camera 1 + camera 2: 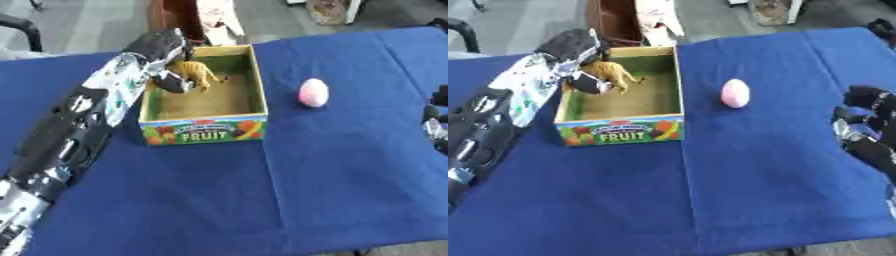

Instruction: Pick up objects on the table and place them in the box.

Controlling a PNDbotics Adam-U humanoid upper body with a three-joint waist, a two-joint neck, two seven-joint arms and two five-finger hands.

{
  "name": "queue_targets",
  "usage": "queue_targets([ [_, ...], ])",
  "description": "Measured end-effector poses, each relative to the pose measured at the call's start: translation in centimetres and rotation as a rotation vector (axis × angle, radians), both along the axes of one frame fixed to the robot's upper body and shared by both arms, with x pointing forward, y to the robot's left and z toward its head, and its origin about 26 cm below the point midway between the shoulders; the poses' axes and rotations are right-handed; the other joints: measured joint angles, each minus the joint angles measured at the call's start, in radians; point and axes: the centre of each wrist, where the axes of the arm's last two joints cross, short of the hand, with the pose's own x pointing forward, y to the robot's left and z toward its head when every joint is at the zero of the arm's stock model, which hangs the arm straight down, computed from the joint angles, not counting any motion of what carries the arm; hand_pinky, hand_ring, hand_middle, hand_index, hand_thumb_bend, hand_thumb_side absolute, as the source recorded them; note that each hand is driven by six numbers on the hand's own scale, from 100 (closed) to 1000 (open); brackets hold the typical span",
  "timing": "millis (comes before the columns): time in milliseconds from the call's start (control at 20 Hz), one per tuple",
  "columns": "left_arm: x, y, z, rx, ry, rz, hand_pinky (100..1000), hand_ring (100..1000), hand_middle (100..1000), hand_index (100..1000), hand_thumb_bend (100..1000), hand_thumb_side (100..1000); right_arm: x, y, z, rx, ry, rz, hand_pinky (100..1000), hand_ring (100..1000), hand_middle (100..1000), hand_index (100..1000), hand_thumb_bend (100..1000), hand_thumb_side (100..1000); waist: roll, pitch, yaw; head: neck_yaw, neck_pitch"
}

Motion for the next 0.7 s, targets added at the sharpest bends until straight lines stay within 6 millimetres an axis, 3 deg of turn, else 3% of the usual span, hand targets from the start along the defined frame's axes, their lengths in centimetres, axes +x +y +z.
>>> queue_targets([
  [350, -0.1, -0.2, -1.2, 0.047, 0.08, -0.033, 530, 418, 381, 529, 479, 249, 0.0, 0.0, 0.0, 0.001, 0.002, 0.001, 589, 772, 695, 782, 159, 100, 0.0, 0.0, 0.001, -0.003, -0.006],
  [450, -0.2, -0.2, -1.4, 0.059, 0.103, -0.037, 552, 461, 425, 567, 543, 259, 0.0, 0.0, 0.0, 0.001, 0.002, 0.001, 590, 772, 695, 782, 160, 100, 0.0, 0.0, 0.002, -0.003, -0.006],
  [500, -0.2, -0.2, -1.5, 0.064, 0.114, -0.038, 588, 506, 485, 627, 673, 266, 0.0, 0.0, 0.0, 0.001, 0.002, 0.002, 590, 772, 694, 782, 158, 100, 0.0, 0.0, 0.004, -0.003, -0.006],
  [600, -0.2, -0.2, -1.6, 0.07, 0.133, -0.038, 632, 565, 549, 688, 824, 249, 0.0, 0.1, 0.0, 0.001, 0.003, 0.002, 590, 772, 695, 782, 160, 100, 0.0, 0.0, 0.005, -0.004, -0.006],
  [700, -0.2, 0.0, -1.6, 0.056, 0.149, -0.035, 672, 620, 613, 749, 829, 214, 0.0, 0.1, -0.1, 0.001, 0.004, 0.003, 590, 772, 695, 782, 159, 100, 0.0, 0.0, 0.006, -0.004, -0.006],
])
